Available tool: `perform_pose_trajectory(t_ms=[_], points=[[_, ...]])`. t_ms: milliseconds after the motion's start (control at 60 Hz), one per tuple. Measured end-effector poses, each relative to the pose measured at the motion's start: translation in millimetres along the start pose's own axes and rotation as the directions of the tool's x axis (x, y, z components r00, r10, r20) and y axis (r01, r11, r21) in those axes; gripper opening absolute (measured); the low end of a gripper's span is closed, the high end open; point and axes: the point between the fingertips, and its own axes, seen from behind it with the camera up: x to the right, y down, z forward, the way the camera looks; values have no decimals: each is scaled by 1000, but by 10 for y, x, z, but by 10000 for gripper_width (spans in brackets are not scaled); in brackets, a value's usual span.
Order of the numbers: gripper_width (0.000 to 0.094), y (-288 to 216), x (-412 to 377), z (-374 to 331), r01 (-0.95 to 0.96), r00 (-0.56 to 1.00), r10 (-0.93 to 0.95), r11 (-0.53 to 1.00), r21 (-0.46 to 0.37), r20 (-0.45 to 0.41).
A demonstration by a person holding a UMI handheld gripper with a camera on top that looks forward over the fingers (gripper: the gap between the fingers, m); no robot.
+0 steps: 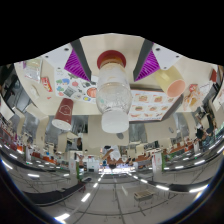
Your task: Pour water
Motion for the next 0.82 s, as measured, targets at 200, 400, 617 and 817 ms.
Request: perform_pose_trajectory(t_ms=[200,400,617,817], points=[[846,123,-74,-895,5,1000,-6,995,-100,-12],[842,190,-138,-1609,43,998,-49,991,-129,-38],[847,178,-226,-1900,42,998,-49,992,-119,-49],[847,147,-170,-1944,81,993,-90,991,-110,-72]])
